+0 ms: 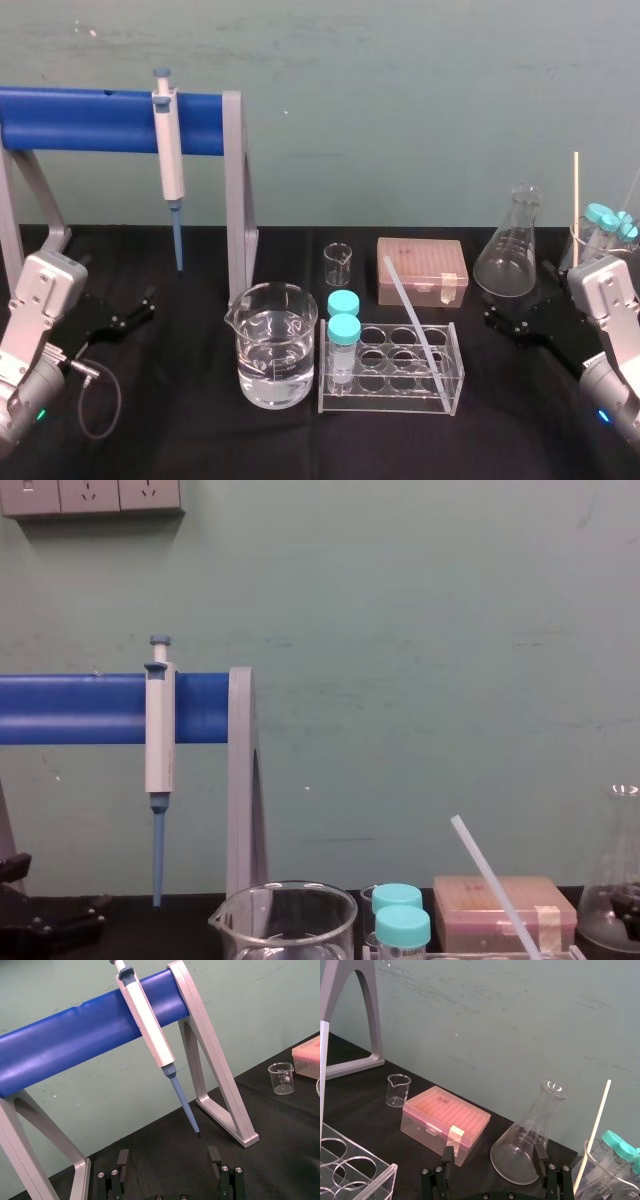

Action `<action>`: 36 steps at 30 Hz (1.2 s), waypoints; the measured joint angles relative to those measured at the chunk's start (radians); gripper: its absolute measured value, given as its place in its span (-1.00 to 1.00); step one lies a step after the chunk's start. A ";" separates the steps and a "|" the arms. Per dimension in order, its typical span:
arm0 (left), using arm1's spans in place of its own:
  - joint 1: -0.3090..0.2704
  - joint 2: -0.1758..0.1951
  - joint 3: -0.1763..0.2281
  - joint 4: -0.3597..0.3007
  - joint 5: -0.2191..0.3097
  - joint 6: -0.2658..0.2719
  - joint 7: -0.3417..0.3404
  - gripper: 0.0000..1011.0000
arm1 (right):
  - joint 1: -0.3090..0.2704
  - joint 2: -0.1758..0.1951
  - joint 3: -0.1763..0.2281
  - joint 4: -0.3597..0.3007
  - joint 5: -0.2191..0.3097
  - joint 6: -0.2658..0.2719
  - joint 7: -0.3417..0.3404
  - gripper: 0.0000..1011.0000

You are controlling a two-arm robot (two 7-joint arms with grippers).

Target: Pick up the stirring rod with one hand, then place it down.

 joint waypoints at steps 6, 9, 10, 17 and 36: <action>0.000 0.000 0.000 0.000 0.000 0.000 0.000 0.98 | 0.000 0.000 0.000 0.000 0.000 0.000 0.000 0.98; 0.000 0.000 0.000 0.000 0.000 0.000 0.000 0.98 | 0.000 0.000 0.000 0.000 0.000 0.000 0.000 0.98; 0.000 0.000 0.000 0.000 0.000 0.000 0.000 0.98 | 0.000 0.000 0.000 0.000 0.000 0.000 0.000 0.98; 0.000 0.000 0.000 0.000 0.000 0.000 0.000 0.98 | 0.000 0.000 0.000 0.000 0.000 0.000 0.000 0.98; 0.000 0.000 0.000 0.000 0.000 0.000 0.000 0.98 | 0.000 0.000 0.000 0.000 0.000 0.000 0.000 0.98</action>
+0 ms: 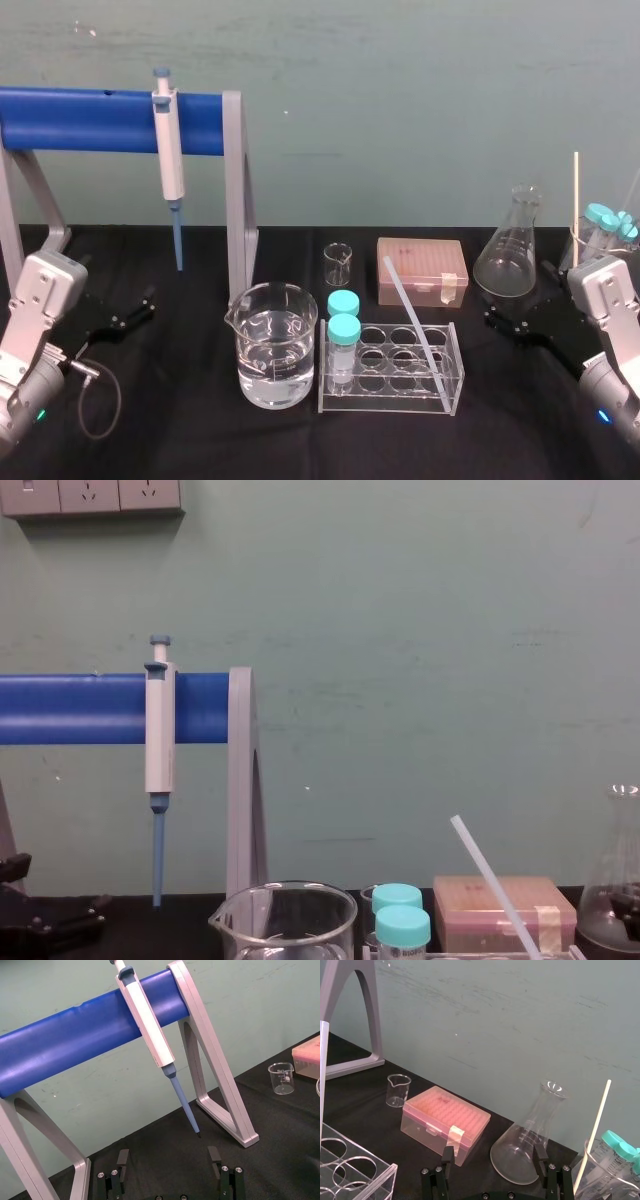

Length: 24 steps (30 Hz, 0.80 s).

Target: Pick up the stirring rod with one hand, then place it down.

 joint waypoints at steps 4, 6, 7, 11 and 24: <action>0.000 0.000 0.000 0.000 0.000 0.000 0.000 0.98 | 0.000 0.000 0.000 0.000 0.000 0.000 0.000 0.98; 0.000 0.000 0.000 0.000 0.000 0.000 0.000 0.98 | 0.000 0.000 0.000 0.000 0.000 0.000 0.000 0.98; 0.000 0.000 0.000 0.000 0.000 0.000 0.000 0.98 | 0.000 0.000 0.000 0.000 0.000 0.000 0.000 0.98; 0.000 0.000 0.000 0.000 0.000 0.000 0.000 0.98 | -0.001 0.000 0.001 0.000 0.000 0.000 0.001 0.98; 0.000 0.000 0.000 0.000 0.000 0.000 0.000 0.98 | -0.036 0.036 0.093 -0.162 0.207 0.128 0.212 0.98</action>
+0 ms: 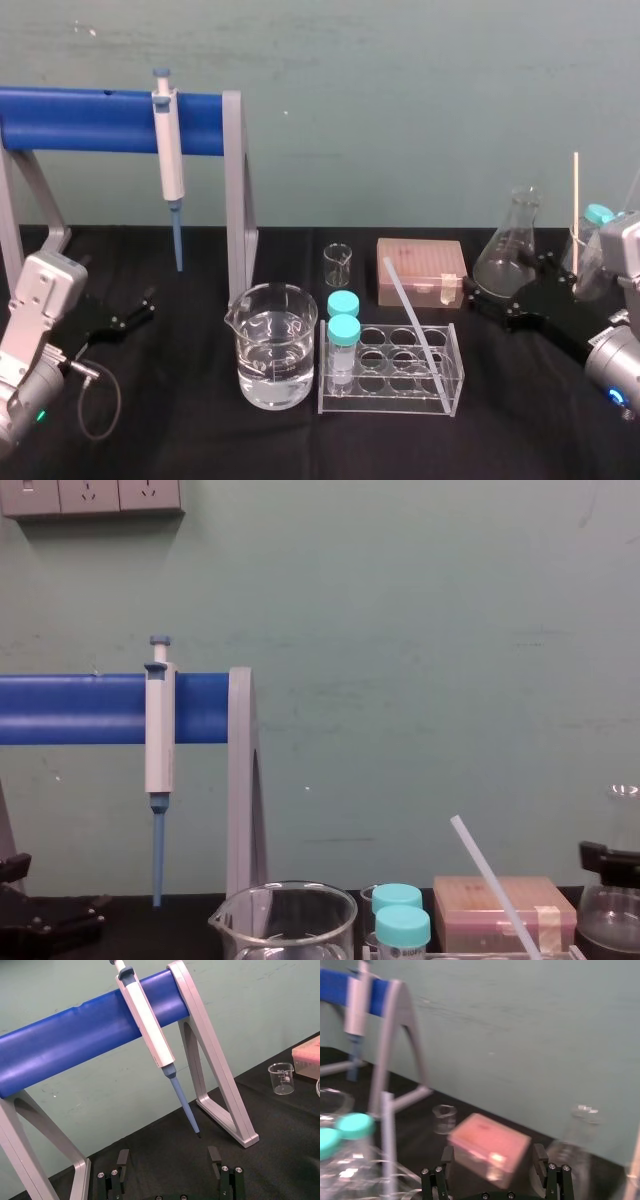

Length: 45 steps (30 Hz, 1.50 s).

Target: Pick up the stirring rod with one hand, then place it down.

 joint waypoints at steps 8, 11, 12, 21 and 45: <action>0.000 0.000 0.000 0.000 0.000 0.000 0.000 0.98 | 0.006 0.020 0.020 -0.062 0.124 0.129 0.158 0.98; 0.000 0.000 0.000 0.000 0.000 0.000 0.000 0.98 | 0.016 0.022 0.015 -0.067 0.136 0.160 0.200 0.98; 0.000 0.000 0.000 0.000 0.000 0.000 0.000 0.98 | 0.018 0.023 0.013 -0.068 0.136 0.167 0.210 0.98; 0.000 0.000 0.000 0.000 0.000 0.000 0.000 0.98 | 0.090 0.021 -0.051 -0.042 0.108 0.217 0.296 0.98; 0.000 0.000 0.000 0.000 0.000 0.000 0.000 0.98 | 0.234 -0.063 -0.149 0.104 0.024 0.263 0.333 0.98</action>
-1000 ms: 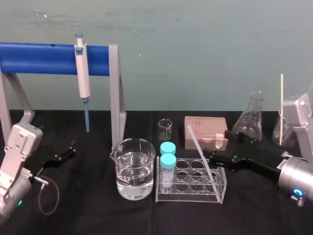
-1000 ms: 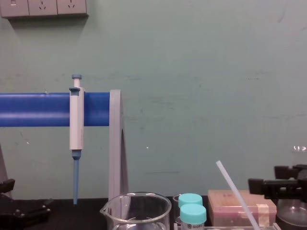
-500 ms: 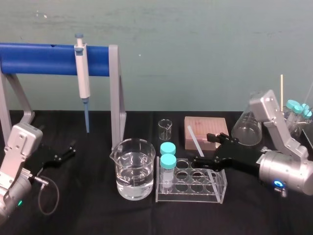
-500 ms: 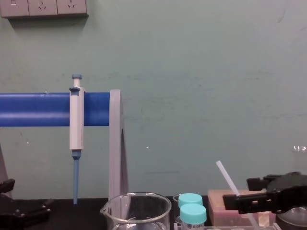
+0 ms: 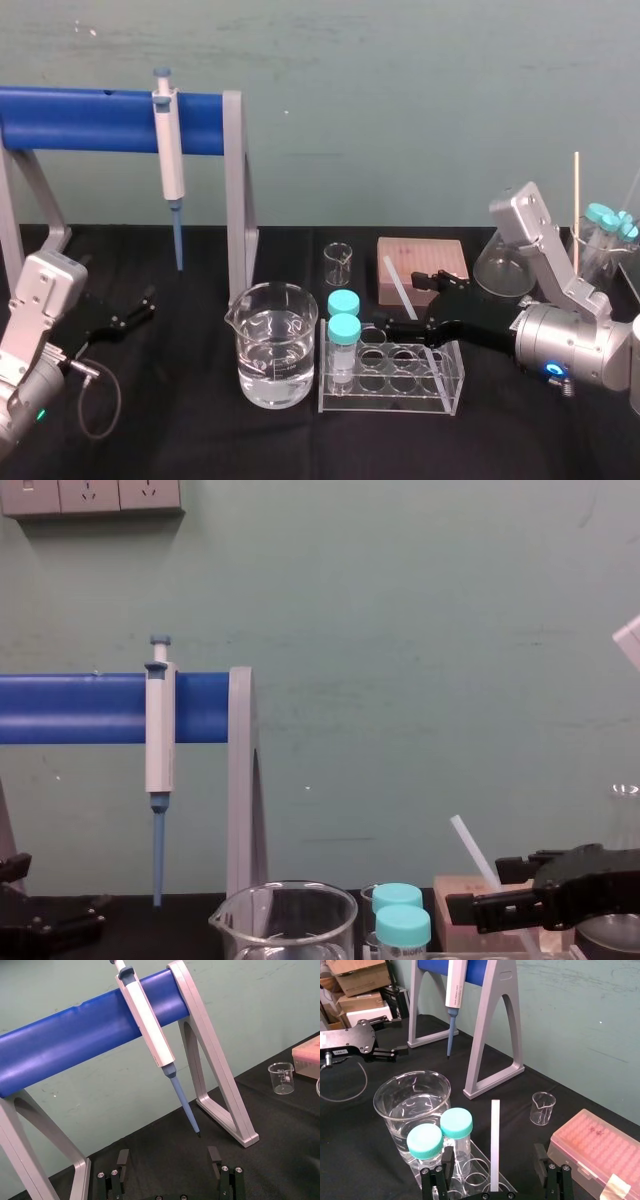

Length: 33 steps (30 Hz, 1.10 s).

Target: Pick up the stirring rod with one hand, then place it down.

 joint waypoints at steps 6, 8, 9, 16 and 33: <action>0.000 0.000 0.000 0.000 0.000 0.000 0.000 0.98 | -0.002 0.001 0.002 -0.002 0.002 0.000 0.000 0.88; 0.000 0.000 0.000 0.000 0.000 0.000 0.000 0.98 | -0.003 0.001 0.002 -0.003 0.002 0.000 0.000 0.77; 0.000 0.000 0.000 0.000 0.000 0.000 0.000 0.98 | -0.003 0.001 0.003 -0.003 0.003 0.000 0.000 0.71; 0.000 0.000 0.000 0.000 0.000 0.000 0.000 0.98 | -0.003 0.002 0.004 -0.004 0.005 0.000 0.000 0.35; 0.000 0.000 0.000 0.000 0.000 0.000 0.000 0.98 | -0.005 0.002 0.005 -0.005 0.006 0.000 -0.001 -0.76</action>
